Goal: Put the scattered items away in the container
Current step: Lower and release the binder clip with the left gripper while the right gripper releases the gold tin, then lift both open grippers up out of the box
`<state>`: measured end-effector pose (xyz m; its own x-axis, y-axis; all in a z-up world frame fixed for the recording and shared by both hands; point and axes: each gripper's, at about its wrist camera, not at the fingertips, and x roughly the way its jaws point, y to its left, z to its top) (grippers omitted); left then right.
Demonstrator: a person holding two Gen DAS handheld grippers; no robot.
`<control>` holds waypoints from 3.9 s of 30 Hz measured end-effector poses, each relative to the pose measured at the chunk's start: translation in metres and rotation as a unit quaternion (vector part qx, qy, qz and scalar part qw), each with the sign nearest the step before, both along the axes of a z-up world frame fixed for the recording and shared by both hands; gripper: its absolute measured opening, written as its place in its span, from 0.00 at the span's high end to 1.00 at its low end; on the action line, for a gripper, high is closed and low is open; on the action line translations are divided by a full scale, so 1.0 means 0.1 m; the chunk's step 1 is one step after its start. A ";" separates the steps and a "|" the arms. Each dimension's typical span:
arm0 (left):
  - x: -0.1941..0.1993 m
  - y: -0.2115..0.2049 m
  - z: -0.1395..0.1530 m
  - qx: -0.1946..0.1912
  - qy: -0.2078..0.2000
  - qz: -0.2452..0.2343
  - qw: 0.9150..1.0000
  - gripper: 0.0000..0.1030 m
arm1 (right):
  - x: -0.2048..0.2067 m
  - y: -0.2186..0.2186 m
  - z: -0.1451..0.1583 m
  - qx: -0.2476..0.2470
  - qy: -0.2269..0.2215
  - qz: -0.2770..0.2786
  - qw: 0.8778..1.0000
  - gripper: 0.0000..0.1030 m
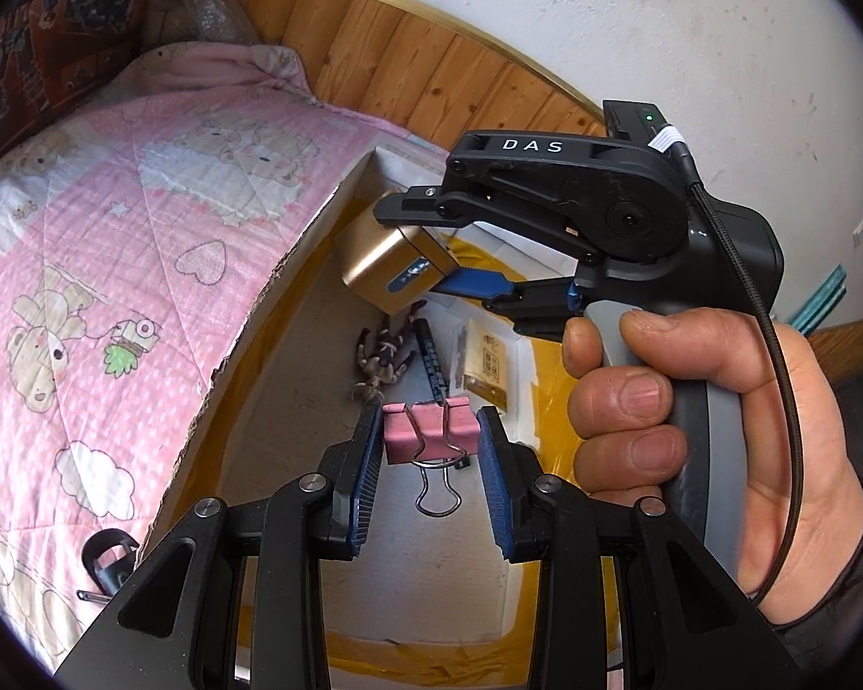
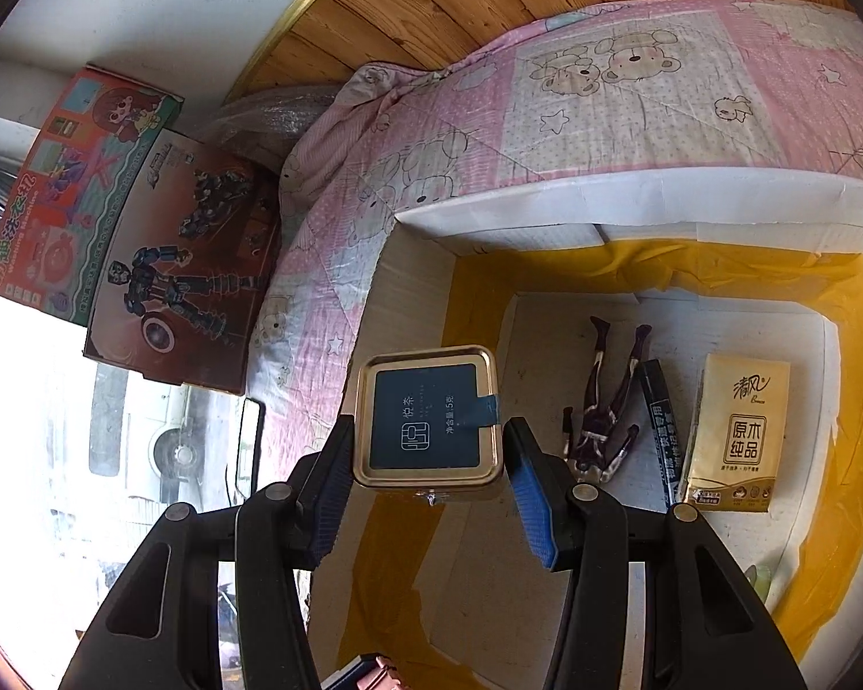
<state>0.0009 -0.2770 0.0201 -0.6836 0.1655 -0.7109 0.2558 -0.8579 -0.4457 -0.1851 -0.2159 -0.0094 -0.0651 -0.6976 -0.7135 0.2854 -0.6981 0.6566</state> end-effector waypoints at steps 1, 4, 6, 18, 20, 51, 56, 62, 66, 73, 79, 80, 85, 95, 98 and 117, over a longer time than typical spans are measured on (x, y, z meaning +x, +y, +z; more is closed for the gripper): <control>0.00 0.00 0.00 0.000 0.000 0.001 1.000 0.67 | -0.01 -0.02 -0.01 0.002 0.000 0.000 1.000 0.49; -0.01 -0.02 -0.01 0.001 -0.002 0.001 1.000 0.67 | -0.03 -0.06 -0.05 0.008 0.000 -0.001 1.000 0.49; -0.02 -0.02 -0.02 0.001 -0.003 0.001 1.000 0.67 | -0.05 -0.09 -0.08 0.015 0.001 0.000 1.000 0.49; -0.07 -0.09 -0.03 0.005 -0.007 0.003 1.000 0.67 | -0.16 -0.21 -0.25 0.044 -0.004 -0.003 0.999 0.49; -0.06 -0.10 -0.03 0.006 -0.008 0.003 1.000 0.67 | -0.18 -0.21 -0.29 0.044 -0.010 -0.008 0.999 0.49; -0.10 -0.12 -0.02 -0.003 -0.010 0.014 1.000 0.66 | -0.19 0.00 -0.38 0.039 -0.047 -0.039 0.997 0.41; -0.11 -0.15 -0.04 0.000 -0.017 0.024 1.000 0.62 | -0.10 0.14 -0.33 0.039 -0.051 -0.039 0.997 0.41; -0.09 -0.19 -0.04 -0.003 -0.017 0.040 0.999 0.53 | 0.01 0.24 -0.26 0.031 -0.057 -0.035 0.997 0.41; -0.04 -0.27 -0.01 0.003 -0.007 0.058 0.998 0.53 | 0.10 0.34 -0.18 0.025 -0.055 -0.032 0.998 0.41; -0.05 -0.25 0.00 0.002 -0.001 0.055 0.998 0.53 | 0.25 0.59 -0.06 0.013 -0.054 -0.036 0.998 0.41; -0.07 -0.07 0.05 -0.052 -0.001 0.036 0.998 0.53 | 0.45 0.63 0.12 0.016 -0.033 -0.010 0.999 0.41; -0.07 -0.05 0.06 -0.061 0.000 0.035 0.998 0.53 | 0.50 0.63 0.16 0.017 -0.026 -0.003 0.999 0.41; -0.03 0.03 0.12 -0.098 0.005 0.032 0.995 0.53 | 0.74 0.68 0.30 0.030 0.003 0.022 0.999 0.41; 0.08 0.13 0.17 -0.134 0.016 0.032 0.990 0.53 | 1.10 0.93 0.47 0.048 0.039 0.029 0.998 0.41; 0.15 0.12 0.19 -0.125 0.022 0.036 0.991 0.53 | 1.22 0.98 0.52 0.054 0.056 0.036 0.996 0.41; 0.65 0.58 0.22 -0.104 0.056 -0.002 0.993 0.53 | 1.93 1.31 0.64 0.050 0.131 0.065 0.988 0.41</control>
<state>0.0663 -0.2192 0.0425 -0.7601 0.0254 -0.6493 0.2114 -0.9352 -0.2841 0.0079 -0.0853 0.0542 -0.1709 -0.6391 -0.7499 0.5273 -0.7023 0.4784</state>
